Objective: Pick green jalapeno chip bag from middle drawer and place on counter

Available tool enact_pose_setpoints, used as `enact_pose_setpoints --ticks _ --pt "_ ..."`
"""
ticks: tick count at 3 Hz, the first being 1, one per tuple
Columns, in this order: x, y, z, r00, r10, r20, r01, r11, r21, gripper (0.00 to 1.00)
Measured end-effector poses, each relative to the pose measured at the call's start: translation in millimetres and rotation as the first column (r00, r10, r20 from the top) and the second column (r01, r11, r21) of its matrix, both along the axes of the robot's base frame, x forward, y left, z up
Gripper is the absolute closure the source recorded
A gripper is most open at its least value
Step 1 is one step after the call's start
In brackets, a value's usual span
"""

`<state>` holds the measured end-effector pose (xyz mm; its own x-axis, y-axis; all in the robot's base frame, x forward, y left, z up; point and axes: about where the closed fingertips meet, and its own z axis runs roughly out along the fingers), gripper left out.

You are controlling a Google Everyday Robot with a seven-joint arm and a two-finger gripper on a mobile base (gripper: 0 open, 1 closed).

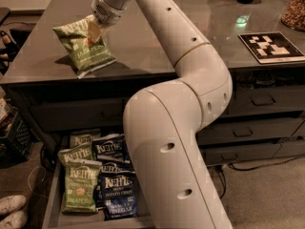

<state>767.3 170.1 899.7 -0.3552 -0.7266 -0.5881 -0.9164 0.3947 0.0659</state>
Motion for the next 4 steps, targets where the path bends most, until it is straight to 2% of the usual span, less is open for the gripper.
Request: enact_pose_setpoints --ticks 1,4 --pt "1.8 0.4 1.3 1.0000 -0.002 0.005 0.002 1.000 0.004 0.82" --pt "1.8 0.4 1.2 1.0000 -0.002 0.005 0.002 1.000 0.004 0.13"
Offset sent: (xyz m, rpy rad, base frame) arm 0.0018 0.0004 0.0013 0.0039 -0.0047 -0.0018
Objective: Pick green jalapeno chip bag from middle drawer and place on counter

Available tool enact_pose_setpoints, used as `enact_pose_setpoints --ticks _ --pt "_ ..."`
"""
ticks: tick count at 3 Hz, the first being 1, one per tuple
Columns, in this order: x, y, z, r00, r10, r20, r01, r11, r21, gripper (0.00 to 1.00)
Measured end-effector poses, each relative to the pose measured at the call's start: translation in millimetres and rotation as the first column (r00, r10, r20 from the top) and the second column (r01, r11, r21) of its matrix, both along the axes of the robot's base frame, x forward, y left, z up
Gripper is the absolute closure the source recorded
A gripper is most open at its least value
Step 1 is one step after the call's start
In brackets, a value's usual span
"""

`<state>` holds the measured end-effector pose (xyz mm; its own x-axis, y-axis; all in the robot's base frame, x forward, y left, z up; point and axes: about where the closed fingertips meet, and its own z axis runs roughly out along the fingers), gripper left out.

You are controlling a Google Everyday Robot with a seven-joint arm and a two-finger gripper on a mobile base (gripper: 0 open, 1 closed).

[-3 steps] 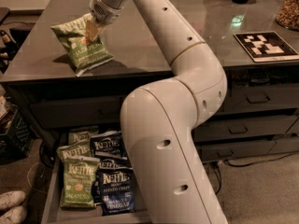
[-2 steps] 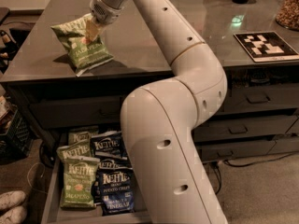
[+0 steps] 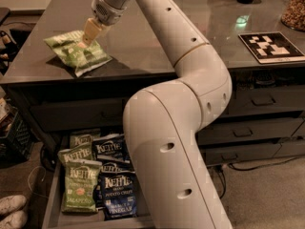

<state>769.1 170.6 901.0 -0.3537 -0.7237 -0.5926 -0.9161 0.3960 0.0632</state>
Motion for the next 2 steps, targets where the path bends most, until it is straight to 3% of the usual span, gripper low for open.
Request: enact_pose_setpoints --ticks 1,2 --pt "0.0 0.1 -0.1 1.0000 0.000 0.000 0.000 1.000 0.000 0.00" --pt "0.0 0.1 -0.1 1.0000 0.000 0.000 0.000 1.000 0.000 0.00"
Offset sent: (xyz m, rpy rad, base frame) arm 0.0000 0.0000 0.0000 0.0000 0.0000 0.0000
